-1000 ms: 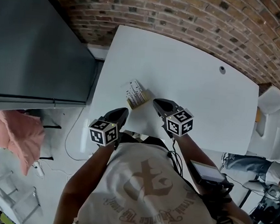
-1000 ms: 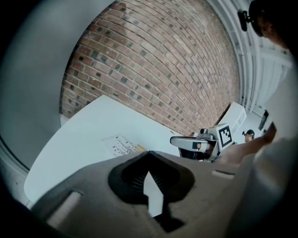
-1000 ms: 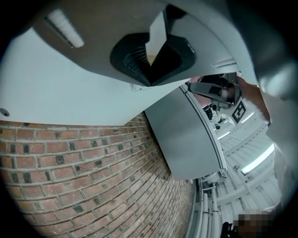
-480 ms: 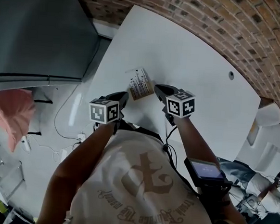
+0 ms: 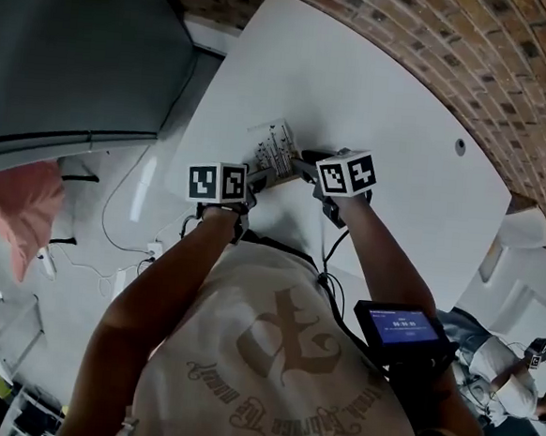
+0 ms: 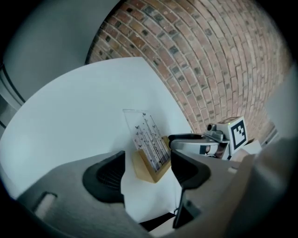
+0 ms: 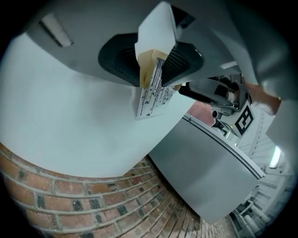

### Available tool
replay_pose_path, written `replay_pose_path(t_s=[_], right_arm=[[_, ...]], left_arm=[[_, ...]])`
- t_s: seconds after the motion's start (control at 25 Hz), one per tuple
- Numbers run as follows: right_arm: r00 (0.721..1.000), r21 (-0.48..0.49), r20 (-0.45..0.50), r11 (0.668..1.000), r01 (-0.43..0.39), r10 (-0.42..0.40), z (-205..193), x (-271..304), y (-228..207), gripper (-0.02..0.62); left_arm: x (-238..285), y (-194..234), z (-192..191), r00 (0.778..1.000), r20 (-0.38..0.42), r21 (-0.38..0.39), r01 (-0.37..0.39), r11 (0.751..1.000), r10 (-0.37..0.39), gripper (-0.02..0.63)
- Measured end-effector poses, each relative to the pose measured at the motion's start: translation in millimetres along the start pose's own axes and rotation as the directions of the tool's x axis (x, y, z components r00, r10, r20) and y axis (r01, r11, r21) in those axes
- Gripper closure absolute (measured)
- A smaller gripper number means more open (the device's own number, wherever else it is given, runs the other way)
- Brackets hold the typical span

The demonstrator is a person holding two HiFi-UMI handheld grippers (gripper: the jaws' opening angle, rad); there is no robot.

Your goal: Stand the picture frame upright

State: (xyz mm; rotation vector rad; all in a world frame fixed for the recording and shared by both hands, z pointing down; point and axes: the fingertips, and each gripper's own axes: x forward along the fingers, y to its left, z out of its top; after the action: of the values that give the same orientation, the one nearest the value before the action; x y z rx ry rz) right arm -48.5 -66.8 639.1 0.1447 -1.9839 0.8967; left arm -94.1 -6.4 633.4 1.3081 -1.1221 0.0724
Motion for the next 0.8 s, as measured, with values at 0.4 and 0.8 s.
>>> replay_pose_path(t_s=[0.4,0.8], right_arm=[[0.995,0.086,-0.095,0.996,-0.003,0.011,-4,21,-2,0.438],[0.997,0.115,-0.074,0.993,0.003,0.005,-3,22,1,0.457]], left_arm=[[18,3,-7,0.992,-0.124,-0.100,-0.031,0.995,0.018,0.269],[18,15,-13,0.982,-0.180,-0.095,-0.069,0.993,0.051,0.417]])
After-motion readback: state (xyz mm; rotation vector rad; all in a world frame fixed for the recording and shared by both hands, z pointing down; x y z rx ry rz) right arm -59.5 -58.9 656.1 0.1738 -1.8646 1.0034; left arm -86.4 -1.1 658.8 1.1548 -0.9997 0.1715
